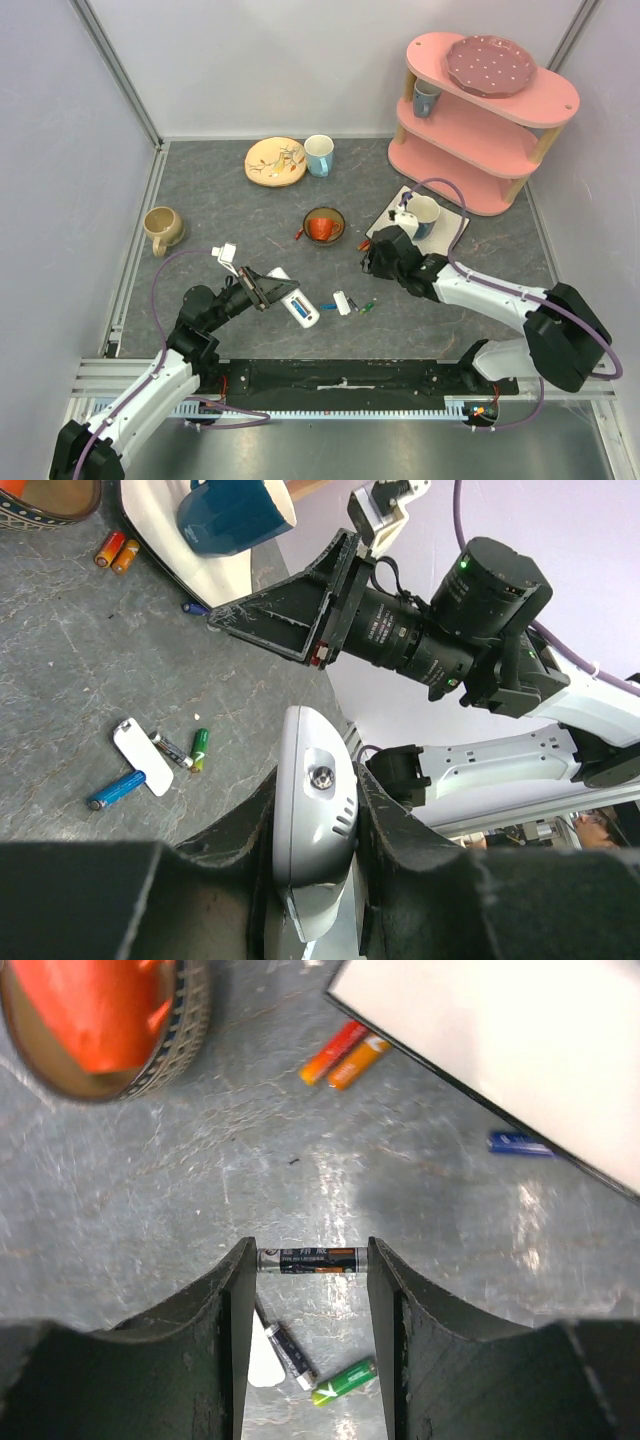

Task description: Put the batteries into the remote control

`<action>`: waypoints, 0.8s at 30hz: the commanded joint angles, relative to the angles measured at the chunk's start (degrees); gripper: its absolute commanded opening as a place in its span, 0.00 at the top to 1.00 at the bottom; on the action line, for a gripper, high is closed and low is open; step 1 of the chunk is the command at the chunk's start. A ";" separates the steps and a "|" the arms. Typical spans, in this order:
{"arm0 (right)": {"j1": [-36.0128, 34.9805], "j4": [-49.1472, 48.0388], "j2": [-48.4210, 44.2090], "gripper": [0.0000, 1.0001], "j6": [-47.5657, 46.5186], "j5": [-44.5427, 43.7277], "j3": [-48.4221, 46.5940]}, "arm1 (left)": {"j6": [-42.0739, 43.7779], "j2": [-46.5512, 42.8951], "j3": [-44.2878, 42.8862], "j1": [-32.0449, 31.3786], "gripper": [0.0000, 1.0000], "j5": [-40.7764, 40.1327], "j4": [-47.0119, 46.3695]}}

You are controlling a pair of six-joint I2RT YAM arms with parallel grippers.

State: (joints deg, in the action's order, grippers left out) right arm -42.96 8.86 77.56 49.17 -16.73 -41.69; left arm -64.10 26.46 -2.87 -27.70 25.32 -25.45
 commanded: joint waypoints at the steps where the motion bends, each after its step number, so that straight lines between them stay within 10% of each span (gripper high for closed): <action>1: -0.02 7.10 -2.76 1.00 23.22 -9.19 1.18 | 0.20 -0.18 0.85 0.37 0.98 -1.15 -3.81; 9: -0.63 18.12 -1.45 1.00 44.60 -14.20 0.64 | -0.06 1.05 0.94 0.28 0.98 -0.71 -5.92; 24: -0.81 22.34 8.13 1.00 52.44 -14.12 -3.22 | -0.24 1.32 1.47 0.28 0.98 -0.27 -6.63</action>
State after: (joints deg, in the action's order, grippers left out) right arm -43.64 29.32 83.94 98.02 -27.42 -42.02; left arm -64.14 27.77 -2.81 -27.70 25.21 -28.47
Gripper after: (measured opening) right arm 0.512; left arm 0.327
